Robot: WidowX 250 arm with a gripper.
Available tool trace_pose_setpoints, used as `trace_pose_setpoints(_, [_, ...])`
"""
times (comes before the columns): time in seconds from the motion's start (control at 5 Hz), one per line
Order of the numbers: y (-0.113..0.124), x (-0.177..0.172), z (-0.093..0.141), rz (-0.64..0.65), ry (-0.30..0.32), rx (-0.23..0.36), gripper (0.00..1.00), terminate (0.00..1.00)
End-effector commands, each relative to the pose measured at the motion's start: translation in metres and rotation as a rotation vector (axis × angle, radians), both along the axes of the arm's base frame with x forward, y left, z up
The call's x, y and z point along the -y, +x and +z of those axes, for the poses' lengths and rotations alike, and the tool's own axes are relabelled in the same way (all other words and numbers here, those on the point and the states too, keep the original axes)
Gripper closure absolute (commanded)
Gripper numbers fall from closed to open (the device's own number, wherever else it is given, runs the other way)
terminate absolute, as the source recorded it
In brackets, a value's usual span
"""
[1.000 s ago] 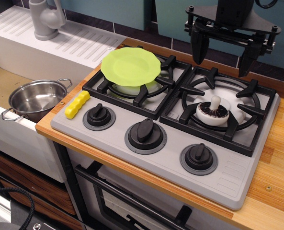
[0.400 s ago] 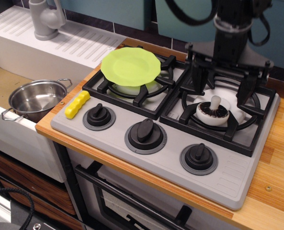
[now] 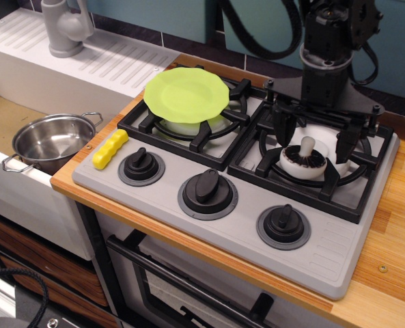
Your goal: Put mushroom on plate and fry in pot or pan in sink
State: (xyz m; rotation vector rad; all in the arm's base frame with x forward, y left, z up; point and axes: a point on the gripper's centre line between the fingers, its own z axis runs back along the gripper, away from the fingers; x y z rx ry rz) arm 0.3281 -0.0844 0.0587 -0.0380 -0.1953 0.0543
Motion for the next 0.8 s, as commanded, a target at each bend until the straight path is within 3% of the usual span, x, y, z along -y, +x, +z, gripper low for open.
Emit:
trace_pose_setpoints(0.0, [0.000,-0.001,-0.006,0.007,-0.008,0.065,0.00,0.00])
trace_pose_setpoints(0.4, [0.002,0.001,-0.018,0.005,-0.027,0.082,0.00,0.00])
trace_pose_setpoints(0.6, [0.004,0.005,-0.021,0.020,-0.025,0.081,1.00,0.00])
